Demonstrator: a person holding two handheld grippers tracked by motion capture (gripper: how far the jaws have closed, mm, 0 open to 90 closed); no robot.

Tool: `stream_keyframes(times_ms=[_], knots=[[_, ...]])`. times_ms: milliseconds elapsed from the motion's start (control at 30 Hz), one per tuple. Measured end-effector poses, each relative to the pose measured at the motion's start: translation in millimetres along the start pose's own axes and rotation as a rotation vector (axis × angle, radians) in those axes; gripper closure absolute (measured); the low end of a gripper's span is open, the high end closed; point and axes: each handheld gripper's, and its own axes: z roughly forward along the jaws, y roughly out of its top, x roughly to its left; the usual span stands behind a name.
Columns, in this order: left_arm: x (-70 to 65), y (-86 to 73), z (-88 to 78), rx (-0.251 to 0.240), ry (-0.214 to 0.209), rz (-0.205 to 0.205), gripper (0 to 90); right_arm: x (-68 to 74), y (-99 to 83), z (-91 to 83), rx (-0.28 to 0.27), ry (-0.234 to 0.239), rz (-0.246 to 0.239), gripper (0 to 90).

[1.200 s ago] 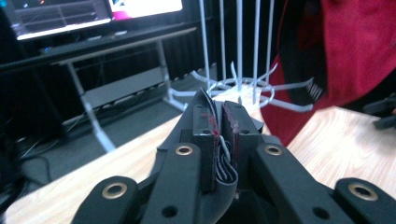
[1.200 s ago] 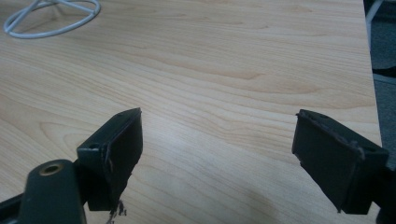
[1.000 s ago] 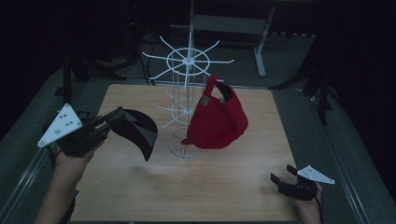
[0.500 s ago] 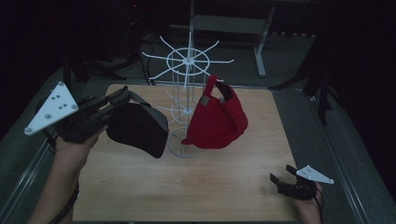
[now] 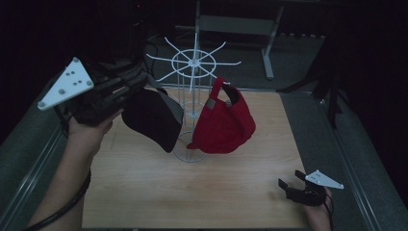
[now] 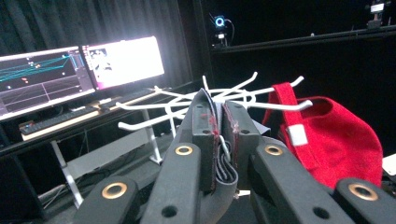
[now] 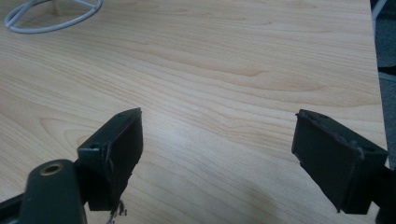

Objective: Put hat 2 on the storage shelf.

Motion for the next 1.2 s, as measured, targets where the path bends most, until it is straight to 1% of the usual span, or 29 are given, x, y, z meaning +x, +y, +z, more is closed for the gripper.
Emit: stream_keyframes(times_ms=[67, 133, 200, 267, 300, 333, 367, 467, 500, 533, 633, 767, 800, 833, 900, 967, 1000, 1033, 1067, 1100, 1167, 1200], knots=[[5.2, 4.0, 8.0, -0.004, 0.01, -0.013, 84.8, 0.1, -0.1, 0.2, 0.001, 0.0, -0.002, 16.4], [7.2, 5.0, 13.2, 0.004, 0.018, -0.011, 84.8, 0.2, 0.0, 0.1, -0.001, 0.002, -0.002, 16.5], [8.3, 3.6, 18.6, 0.025, 0.031, -0.005, 84.8, 0.1, -0.3, 0.2, 0.001, 0.001, -0.004, 16.5], [9.4, 0.5, 22.5, 0.042, 0.037, -0.016, 84.7, 0.2, -0.1, -0.1, -0.001, 0.002, -0.004, 16.5], [9.1, -1.6, 24.5, 0.054, 0.041, -0.013, 84.8, 0.2, 0.0, -0.2, -0.002, 0.003, -0.003, 16.5], [8.8, -3.7, 26.3, 0.069, 0.055, -0.007, 84.7, 0.1, 0.1, -0.3, -0.002, 0.005, -0.005, 16.5], [9.2, -6.2, 27.7, 0.078, 0.048, -0.015, 84.7, 0.1, 0.1, -0.2, -0.002, 0.005, -0.006, 16.5], [8.1, -10.7, 29.7, 0.092, 0.056, -0.006, 84.6, 0.0, -0.4, -0.2, -0.001, 0.007, -0.003, 16.5], [7.8, -13.8, 30.4, 0.101, 0.047, -0.014, 84.6, -0.2, -0.7, -0.4, -0.004, 0.007, -0.003, 16.5], [7.5, -15.0, 30.7, 0.104, 0.054, -0.016, 84.5, -0.2, -0.7, -0.6, -0.005, 0.008, -0.006, 16.5], [8.2, -18.1, 30.8, 0.114, 0.054, -0.027, 84.4, 0.7, -0.7, -0.4, -0.004, 0.009, -0.009, 16.5], [6.7, -24.6, 29.0, 0.123, 0.064, -0.026, 84.1, 1.1, -0.8, -0.7, -0.003, 0.01, -0.012, 16.5], [6.6, -28.1, 28.4, 0.13, 0.069, -0.035, 84.1, 1.0, -0.8, -0.8, -0.003, 0.01, -0.011, 16.5], [6.6, -30.3, 28.3, 0.136, 0.061, -0.042, 83.9, 0.9, -0.8, -0.9, -0.004, 0.011, -0.009, 16.5], [5.2, -36.3, 27.9, 0.145, 0.054, -0.038, 83.0, 0.7, -0.9, -0.8, -0.005, 0.015, -0.007, 16.5], [4.8, -40.8, 26.9, 0.146, 0.045, -0.055, 80.3, 1.4, -0.9, -0.7, -0.004, 0.015, -0.01, 16.5], [4.6, -42.6, 25.6, 0.14, 0.036, -0.063, 77.7, 1.6, -0.9, -0.9, -0.005, 0.014, -0.013, 16.5], [4.2, -43.3, 24.6, 0.139, 0.034, -0.068, 72.9, 1.7, -0.8, -1.0, -0.006, 0.016, -0.013, 16.5], [4.2, -43.3, 24.6, 0.139, 0.034, -0.068, 69.6, 1.7, -0.8, -1.0, -0.006, 0.016, -0.013, 16.5], [3.2, -44.8, 21.9, 0.14, 0.026, -0.07, 67.4, 1.5, -0.7, -1.2, -0.007, 0.015, -0.014, 16.5], [2.1, -45.9, 21.0, 0.147, 0.031, -0.066, 61.6, 1.3, -0.6, -1.2, -0.006, 0.015, -0.012, 16.5], [0.8, -48.6, 18.0, 0.152, 0.016, -0.067, 60.7, 1.3, -0.7, -1.2, -0.008, 0.013, -0.013, 16.5]])
